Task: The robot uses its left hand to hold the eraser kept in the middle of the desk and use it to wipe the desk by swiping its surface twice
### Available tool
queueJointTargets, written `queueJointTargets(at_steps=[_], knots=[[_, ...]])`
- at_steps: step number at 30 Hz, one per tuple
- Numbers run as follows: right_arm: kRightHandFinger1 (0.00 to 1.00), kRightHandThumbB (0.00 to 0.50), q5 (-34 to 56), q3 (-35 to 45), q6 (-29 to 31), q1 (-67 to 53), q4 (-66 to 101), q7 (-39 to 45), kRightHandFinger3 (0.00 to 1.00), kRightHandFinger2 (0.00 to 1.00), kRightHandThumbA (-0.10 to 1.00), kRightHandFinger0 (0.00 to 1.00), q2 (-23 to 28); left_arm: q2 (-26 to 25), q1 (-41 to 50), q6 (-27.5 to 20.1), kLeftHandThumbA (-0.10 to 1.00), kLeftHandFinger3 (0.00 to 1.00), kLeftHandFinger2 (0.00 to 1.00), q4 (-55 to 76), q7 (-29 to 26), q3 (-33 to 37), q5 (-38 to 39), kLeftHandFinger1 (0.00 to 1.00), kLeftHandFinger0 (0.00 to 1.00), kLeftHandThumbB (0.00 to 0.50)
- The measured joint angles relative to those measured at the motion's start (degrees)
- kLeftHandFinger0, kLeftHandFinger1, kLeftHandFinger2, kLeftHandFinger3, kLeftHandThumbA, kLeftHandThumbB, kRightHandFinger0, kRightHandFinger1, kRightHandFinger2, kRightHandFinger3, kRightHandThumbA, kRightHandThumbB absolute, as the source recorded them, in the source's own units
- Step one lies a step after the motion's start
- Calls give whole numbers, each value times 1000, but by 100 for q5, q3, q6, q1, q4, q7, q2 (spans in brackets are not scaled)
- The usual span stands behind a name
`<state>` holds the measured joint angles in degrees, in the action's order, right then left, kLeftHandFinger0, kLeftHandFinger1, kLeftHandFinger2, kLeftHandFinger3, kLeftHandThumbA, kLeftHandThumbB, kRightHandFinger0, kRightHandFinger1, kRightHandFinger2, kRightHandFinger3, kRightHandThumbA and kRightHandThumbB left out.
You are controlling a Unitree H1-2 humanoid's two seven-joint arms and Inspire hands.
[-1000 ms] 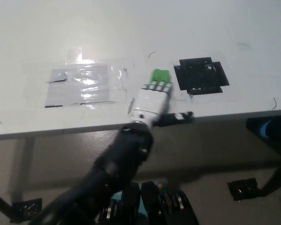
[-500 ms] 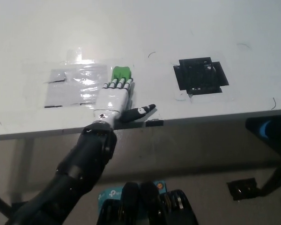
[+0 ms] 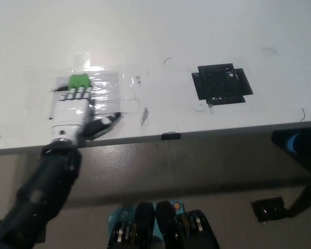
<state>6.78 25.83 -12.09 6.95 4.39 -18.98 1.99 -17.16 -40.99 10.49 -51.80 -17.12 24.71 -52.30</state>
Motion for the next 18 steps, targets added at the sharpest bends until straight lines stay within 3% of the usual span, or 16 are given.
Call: queueJointTargets(at_steps=[12, 18], knots=[[1000, 0, 89, 73, 0, -36, -2, 0, 1000, 1000, 1000, 1000, -1, -246, 309, -42, 1000, 1000, 1000, 347, -105, -144, 14, 1000, 1000, 500], [1000, 0, 95, 77, 0, -56, -3, 3, 1000, 1000, 1000, 1000, 1, -249, 405, -66, 1000, 1000, 1000, 566, -100, -258, 84, 1000, 1000, 413]])
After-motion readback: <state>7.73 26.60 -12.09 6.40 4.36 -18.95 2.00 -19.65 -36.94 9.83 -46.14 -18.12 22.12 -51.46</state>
